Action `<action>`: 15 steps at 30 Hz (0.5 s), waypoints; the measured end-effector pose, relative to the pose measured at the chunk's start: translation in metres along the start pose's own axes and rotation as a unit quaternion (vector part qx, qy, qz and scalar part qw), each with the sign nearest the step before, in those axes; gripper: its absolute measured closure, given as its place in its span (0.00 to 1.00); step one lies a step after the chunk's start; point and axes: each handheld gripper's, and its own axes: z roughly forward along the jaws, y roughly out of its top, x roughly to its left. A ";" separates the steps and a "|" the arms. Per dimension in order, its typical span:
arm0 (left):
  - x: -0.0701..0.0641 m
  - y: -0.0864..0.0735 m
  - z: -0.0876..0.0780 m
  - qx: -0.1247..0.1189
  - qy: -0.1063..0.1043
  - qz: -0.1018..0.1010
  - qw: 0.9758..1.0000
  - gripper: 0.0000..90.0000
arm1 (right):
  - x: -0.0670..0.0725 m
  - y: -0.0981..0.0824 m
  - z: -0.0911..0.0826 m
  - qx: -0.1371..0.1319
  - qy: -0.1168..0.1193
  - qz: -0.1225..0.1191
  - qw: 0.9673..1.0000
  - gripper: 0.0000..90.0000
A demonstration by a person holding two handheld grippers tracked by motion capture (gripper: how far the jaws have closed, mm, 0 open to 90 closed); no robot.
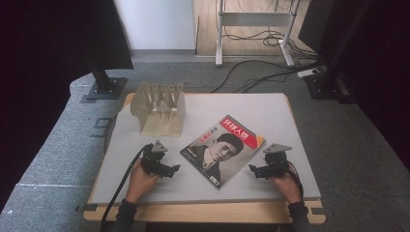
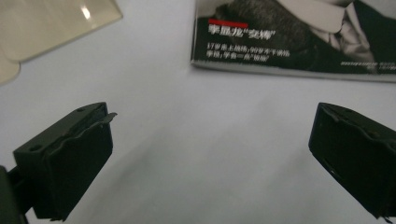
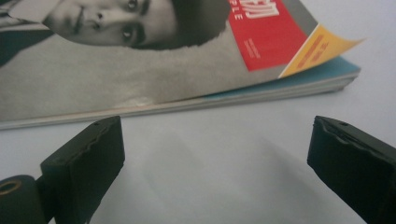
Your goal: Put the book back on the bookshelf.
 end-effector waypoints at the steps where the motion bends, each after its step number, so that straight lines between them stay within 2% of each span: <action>1: -0.001 0.004 0.000 0.003 -0.001 0.004 1.000 0.00 | 0.000 0.001 -0.001 -0.001 0.002 -0.001 1.000 0.04; 12: -0.004 0.035 0.007 0.001 -0.025 0.022 0.999 0.00 | 0.003 0.022 -0.004 -0.007 0.014 -0.023 1.000 0.05; 15: -0.006 0.046 0.012 0.002 -0.026 0.033 0.999 0.00 | 0.002 0.028 -0.003 -0.008 0.016 -0.027 0.999 0.05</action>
